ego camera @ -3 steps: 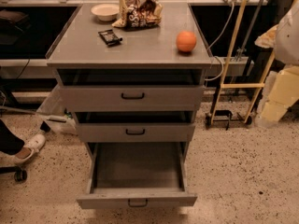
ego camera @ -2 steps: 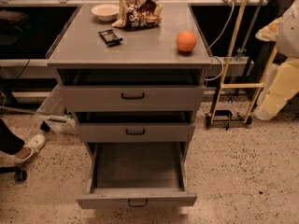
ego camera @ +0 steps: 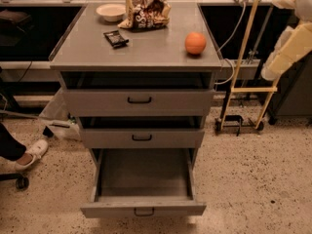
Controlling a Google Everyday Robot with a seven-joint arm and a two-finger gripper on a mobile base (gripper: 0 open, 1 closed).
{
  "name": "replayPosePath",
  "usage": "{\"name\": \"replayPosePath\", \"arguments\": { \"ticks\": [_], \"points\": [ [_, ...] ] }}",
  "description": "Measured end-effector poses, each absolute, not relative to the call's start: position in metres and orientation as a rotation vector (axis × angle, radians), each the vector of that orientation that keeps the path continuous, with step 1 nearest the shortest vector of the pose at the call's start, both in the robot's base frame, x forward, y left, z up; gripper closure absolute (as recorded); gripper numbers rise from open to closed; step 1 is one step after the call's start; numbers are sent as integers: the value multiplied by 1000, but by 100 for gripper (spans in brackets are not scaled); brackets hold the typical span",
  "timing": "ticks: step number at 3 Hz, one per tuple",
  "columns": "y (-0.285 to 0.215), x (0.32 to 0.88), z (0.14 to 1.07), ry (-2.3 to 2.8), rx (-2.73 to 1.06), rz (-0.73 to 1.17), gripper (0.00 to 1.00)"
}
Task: Place orange into bottom drawer
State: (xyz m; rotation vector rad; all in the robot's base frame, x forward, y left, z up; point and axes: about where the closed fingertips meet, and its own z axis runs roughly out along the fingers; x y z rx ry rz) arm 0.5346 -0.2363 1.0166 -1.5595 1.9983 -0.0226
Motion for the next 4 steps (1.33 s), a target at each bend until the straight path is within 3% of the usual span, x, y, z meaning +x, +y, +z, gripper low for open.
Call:
{"name": "replayPosePath", "arguments": {
  "ticks": [3, 4],
  "points": [
    [-258, 652, 984, 2072, -1389, 25, 0],
    [-259, 658, 977, 2079, -1387, 32, 0]
  ]
}}
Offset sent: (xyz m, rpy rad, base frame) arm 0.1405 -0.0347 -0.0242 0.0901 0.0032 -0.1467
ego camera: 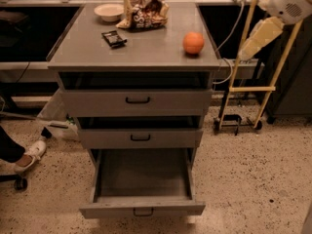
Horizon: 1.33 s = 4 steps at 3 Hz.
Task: Place orange into bottom drawer
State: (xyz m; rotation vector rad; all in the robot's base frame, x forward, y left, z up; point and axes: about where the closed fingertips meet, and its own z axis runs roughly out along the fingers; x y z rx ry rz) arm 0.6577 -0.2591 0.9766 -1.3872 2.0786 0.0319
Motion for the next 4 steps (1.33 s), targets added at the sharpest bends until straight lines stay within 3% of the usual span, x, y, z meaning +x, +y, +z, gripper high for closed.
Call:
{"name": "replayPosePath", "arguments": {
  "ticks": [2, 4],
  "points": [
    [-236, 691, 955, 2004, -1392, 152, 0],
    [-128, 798, 863, 1963, -1439, 340, 0]
  ]
}}
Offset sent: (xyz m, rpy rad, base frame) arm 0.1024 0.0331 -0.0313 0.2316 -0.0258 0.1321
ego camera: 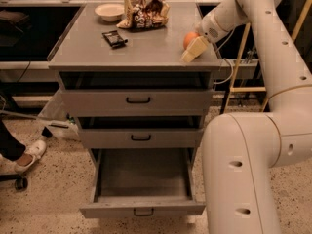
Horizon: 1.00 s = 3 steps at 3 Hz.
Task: Place orange into bottom drawer
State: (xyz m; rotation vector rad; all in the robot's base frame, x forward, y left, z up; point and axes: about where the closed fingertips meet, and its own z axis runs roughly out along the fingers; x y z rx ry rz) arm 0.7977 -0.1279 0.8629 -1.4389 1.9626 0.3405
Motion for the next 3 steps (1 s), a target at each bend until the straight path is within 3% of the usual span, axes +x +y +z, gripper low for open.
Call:
{"name": "replayPosePath", "arguments": {
  "ticks": [3],
  "points": [
    [-131, 816, 844, 2018, -1325, 363, 0]
  ]
}}
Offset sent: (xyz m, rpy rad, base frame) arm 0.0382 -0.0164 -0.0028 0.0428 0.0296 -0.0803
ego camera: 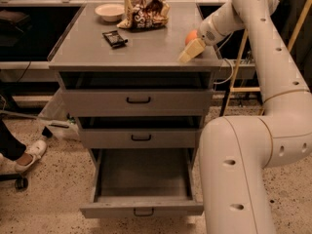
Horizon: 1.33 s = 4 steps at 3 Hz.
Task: Place orange into bottom drawer
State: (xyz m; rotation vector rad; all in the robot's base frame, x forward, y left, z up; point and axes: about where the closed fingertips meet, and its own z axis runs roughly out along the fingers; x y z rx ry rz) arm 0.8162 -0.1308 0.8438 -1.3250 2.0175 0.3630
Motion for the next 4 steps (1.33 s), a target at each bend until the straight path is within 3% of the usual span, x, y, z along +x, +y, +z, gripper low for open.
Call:
{"name": "replayPosePath", "arguments": {
  "ticks": [1, 2, 4],
  "points": [
    [-130, 817, 843, 2019, -1323, 364, 0],
    [-130, 817, 843, 2019, -1323, 364, 19],
    [-130, 816, 843, 2019, -1323, 365, 65]
  ]
}}
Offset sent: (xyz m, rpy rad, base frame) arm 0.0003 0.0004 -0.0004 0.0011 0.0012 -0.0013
